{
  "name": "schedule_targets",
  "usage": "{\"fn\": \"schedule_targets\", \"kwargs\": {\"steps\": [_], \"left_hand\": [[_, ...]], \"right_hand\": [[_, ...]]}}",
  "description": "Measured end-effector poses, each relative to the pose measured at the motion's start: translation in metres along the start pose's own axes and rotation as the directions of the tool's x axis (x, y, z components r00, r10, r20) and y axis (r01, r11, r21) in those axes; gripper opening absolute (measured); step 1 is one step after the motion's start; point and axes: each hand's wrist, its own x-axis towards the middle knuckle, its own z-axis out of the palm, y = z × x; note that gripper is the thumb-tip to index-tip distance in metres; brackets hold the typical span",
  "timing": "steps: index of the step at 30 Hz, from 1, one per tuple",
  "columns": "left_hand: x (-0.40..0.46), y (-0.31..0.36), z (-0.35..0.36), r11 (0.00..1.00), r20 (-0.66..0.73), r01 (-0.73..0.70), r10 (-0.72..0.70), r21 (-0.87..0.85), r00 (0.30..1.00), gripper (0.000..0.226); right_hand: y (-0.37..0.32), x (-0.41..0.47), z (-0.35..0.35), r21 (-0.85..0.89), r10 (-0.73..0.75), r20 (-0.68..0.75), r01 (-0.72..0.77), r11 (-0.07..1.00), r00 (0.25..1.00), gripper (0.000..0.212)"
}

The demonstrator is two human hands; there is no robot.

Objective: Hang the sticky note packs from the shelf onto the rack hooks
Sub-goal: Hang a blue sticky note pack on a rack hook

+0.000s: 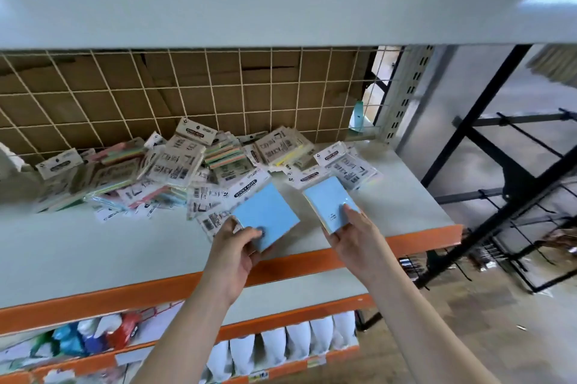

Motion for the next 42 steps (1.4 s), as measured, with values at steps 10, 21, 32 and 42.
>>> {"fn": "schedule_targets", "kwargs": {"steps": [10, 21, 32, 42], "left_hand": [[-0.018, -0.044, 0.107, 0.987, 0.145, 0.058, -0.081, 0.153, 0.986, 0.018], [-0.087, -0.144, 0.257, 0.936, 0.265, -0.206, 0.129, 0.284, 0.956, 0.042], [-0.154, -0.236, 0.387, 0.905, 0.488, -0.324, 0.158, 0.276, 0.858, 0.011], [-0.156, -0.279, 0.486, 0.873, 0.645, -0.367, 0.083, 0.320, 0.760, 0.010]], "right_hand": [[-0.095, -0.055, -0.048, -0.152, -0.124, 0.031, 0.127, 0.980, 0.992, 0.027], [-0.218, -0.161, -0.147, -0.271, -0.254, 0.048, 0.258, 0.927, 0.966, 0.039], [-0.324, -0.246, -0.245, -0.270, -0.538, -0.069, 0.504, 0.821, 0.840, 0.026], [-0.402, -0.278, -0.294, -0.296, -0.692, -0.149, 0.636, 0.713, 0.706, 0.037]]}}
